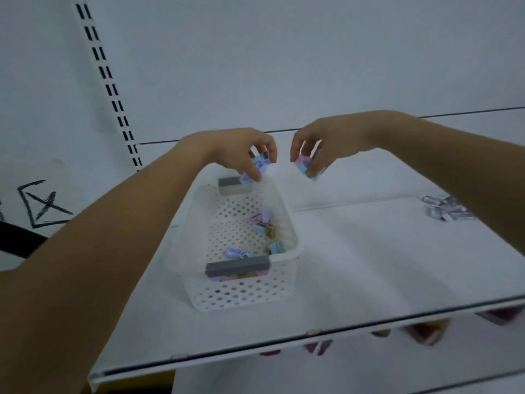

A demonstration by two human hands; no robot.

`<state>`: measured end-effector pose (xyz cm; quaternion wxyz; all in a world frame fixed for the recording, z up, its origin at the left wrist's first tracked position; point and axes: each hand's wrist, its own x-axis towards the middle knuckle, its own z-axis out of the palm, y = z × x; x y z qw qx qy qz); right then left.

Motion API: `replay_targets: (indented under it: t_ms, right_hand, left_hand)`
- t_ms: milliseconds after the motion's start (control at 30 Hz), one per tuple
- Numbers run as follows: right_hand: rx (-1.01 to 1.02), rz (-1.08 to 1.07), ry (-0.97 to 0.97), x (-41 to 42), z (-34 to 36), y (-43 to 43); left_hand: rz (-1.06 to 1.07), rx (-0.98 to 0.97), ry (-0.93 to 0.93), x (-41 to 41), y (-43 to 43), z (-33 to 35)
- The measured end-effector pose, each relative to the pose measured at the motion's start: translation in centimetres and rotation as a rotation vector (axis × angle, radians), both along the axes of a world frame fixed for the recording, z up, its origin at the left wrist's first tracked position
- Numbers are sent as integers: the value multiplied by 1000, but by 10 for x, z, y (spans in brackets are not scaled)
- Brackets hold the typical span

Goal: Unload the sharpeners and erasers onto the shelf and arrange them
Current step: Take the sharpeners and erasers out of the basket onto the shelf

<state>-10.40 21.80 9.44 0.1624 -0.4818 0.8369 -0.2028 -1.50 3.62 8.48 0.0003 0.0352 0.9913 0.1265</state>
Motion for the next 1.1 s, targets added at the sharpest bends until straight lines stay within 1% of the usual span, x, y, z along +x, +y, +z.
replay_targets:
  t_ms: [100, 233, 333, 500, 667, 800, 900, 1100]
  right_hand:
    - [-70, -54, -47, -13, -6, 34]
    - [-58, -125, -83, -38, -19, 104]
    - [-22, -201, -83, -59, -27, 168]
    - [34, -320, -53, -91, -40, 280]
    - [-6, -467, -125, -119, -61, 385]
    - [-20, -591, -143, -143, -83, 458]
    - [1, -667, -140, -165, -97, 500]
    - [-19, -726, -117, -224, -108, 547]
  left_hand:
    - [3, 27, 11, -14, 31, 6]
    - [-26, 61, 20, -40, 85, 10]
    - [-82, 72, 18, -67, 143, 6]
    - [-198, 83, -36, -121, 246, -15]
    - [-326, 25, -76, -179, 348, -31]
    - [-443, -15, -94, -224, 420, -44]
    - [-530, -49, -101, -258, 464, -55]
    - [-595, -47, -78, -336, 518, -64]
